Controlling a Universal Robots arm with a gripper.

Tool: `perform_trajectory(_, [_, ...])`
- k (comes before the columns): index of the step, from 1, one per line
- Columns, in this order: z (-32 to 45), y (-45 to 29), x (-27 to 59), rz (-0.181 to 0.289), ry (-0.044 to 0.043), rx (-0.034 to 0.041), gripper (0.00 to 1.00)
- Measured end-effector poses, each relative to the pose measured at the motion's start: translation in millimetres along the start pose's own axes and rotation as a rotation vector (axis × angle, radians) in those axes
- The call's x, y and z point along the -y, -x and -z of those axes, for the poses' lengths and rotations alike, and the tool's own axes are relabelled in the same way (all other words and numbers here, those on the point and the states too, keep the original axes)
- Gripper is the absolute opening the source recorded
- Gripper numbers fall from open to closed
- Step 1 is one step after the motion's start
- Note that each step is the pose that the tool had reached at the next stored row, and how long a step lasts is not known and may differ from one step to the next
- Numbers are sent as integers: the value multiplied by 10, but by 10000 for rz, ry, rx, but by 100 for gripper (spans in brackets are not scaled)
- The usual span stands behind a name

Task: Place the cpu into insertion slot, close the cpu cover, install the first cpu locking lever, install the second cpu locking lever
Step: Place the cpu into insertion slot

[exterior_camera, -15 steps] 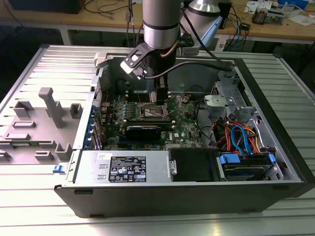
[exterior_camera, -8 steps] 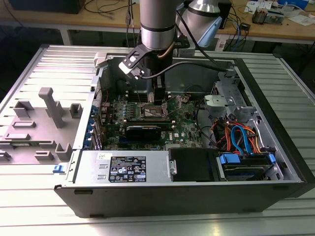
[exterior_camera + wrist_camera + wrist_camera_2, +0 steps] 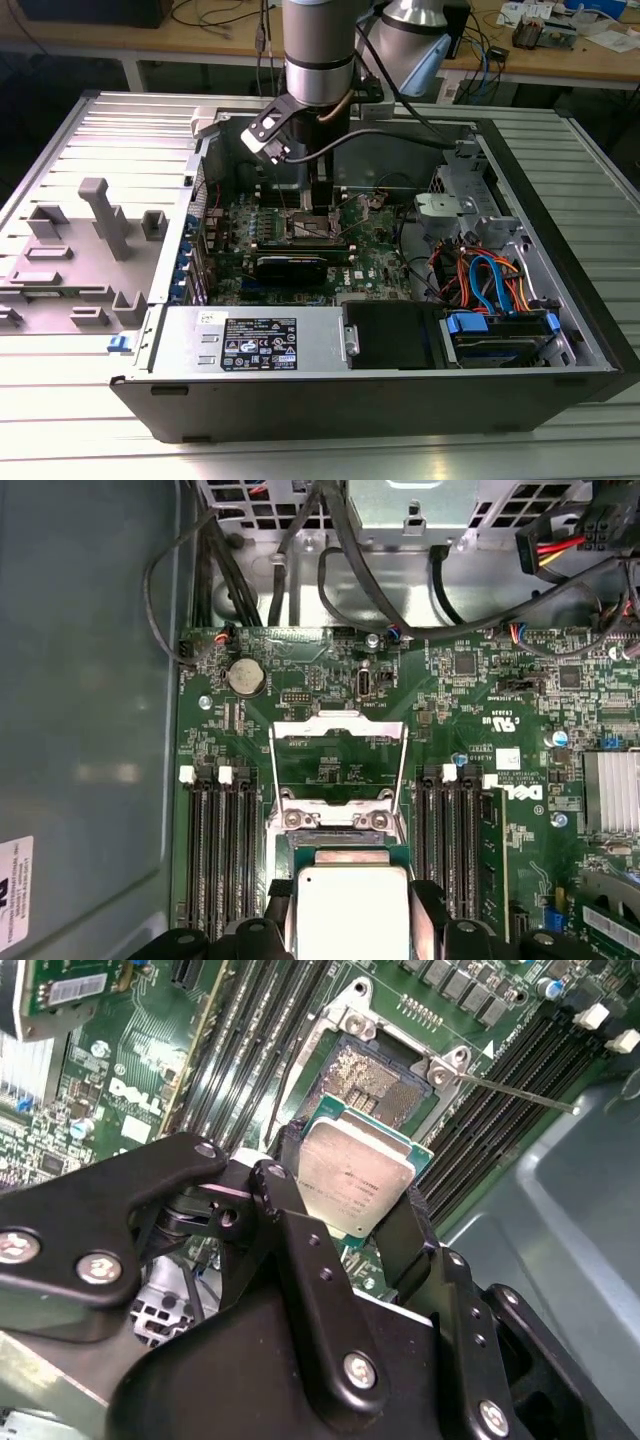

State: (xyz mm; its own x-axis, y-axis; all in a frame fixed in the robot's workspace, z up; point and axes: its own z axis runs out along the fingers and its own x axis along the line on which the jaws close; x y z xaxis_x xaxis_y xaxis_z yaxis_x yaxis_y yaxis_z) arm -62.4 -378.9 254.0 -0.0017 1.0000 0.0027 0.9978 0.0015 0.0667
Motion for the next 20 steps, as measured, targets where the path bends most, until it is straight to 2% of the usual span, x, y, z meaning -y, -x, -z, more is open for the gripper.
perform_trajectory(8, [-166,-35,86,20,16,4,54])
perform_trajectory(12, [-238,-46,93,26,16,4,54])
perform_trajectory(20, [-367,-87,101,25,15,58,54])
